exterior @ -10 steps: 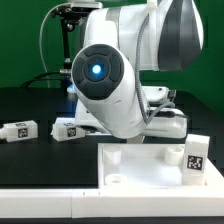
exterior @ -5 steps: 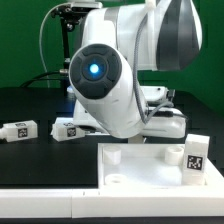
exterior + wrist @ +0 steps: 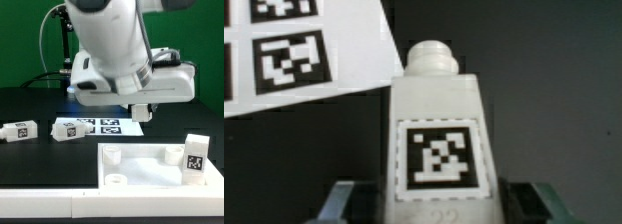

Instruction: Assemble square table

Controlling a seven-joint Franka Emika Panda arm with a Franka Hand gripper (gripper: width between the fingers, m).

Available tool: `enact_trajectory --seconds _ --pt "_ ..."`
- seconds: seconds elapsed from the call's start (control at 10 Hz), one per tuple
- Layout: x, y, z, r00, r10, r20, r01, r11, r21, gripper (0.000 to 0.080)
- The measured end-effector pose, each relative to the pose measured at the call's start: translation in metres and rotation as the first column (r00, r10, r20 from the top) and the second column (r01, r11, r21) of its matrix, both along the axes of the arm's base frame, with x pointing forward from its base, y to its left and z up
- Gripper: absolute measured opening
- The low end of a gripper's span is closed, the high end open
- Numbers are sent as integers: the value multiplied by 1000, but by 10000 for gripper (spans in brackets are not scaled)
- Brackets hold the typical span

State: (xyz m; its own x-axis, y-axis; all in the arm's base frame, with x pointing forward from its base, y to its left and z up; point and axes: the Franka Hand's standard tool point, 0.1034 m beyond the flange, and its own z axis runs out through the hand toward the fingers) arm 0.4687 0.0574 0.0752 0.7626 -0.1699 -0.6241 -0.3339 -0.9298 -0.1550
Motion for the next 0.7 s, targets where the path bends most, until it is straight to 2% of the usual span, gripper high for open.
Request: enact_trajectory --seconds 0.2,0.3,0.4,0.5,0.6,0.7 --pt "9 -2 1 993 -12 118 17 999 -37 285" --pt "18 -7 21 987 5 164 -1 1000 -25 285" --pt "44 -18 49 969 16 248 -12 1000 -21 285" --pt "63 -25 61 954 6 301 3 1000 -28 285" --pt "70 -25 55 918 4 396 25 997 -66 285" --pt "65 -25 54 894 6 448 37 995 -88 285"
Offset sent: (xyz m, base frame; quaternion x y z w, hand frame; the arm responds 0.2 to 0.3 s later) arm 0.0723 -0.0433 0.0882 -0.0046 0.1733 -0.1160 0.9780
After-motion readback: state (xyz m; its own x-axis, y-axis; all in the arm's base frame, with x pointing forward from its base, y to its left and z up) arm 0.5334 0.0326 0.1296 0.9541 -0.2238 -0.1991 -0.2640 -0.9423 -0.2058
